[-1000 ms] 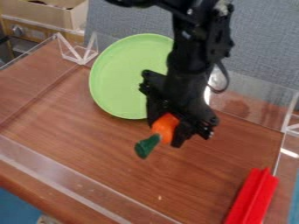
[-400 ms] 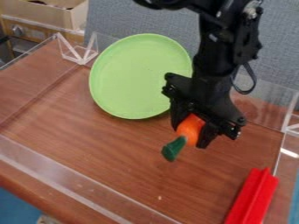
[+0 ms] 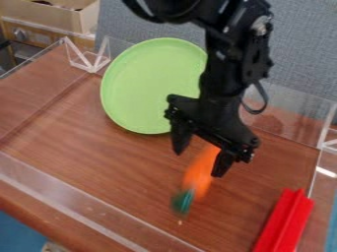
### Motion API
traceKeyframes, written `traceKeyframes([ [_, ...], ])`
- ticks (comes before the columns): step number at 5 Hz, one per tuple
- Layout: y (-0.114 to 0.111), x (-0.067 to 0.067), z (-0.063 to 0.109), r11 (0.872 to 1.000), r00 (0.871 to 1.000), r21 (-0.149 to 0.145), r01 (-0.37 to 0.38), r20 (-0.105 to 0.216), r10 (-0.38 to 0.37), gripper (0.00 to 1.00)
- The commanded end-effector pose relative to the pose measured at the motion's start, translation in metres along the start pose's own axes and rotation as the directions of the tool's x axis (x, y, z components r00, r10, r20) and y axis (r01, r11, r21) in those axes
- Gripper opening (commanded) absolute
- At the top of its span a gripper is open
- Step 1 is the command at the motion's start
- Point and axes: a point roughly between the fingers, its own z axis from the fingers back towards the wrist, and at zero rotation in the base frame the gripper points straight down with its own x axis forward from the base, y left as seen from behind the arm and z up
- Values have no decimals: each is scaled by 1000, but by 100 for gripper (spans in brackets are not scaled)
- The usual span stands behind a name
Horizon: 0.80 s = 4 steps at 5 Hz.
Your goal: Put the carrot on the left side
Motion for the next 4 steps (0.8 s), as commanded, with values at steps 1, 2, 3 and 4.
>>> traceKeyframes([
  [1, 6, 1, -6, 999, 999, -24, -27, 30, 28, 100],
  [2, 11, 4, -22, 998, 999, -35, -42, 25, 43, 100],
  [3, 0, 1, -30, 990, 990, -36, -140, 11, 140, 100],
  [4, -20, 3, -32, 975, 976, -43, -216, 12, 217, 100],
])
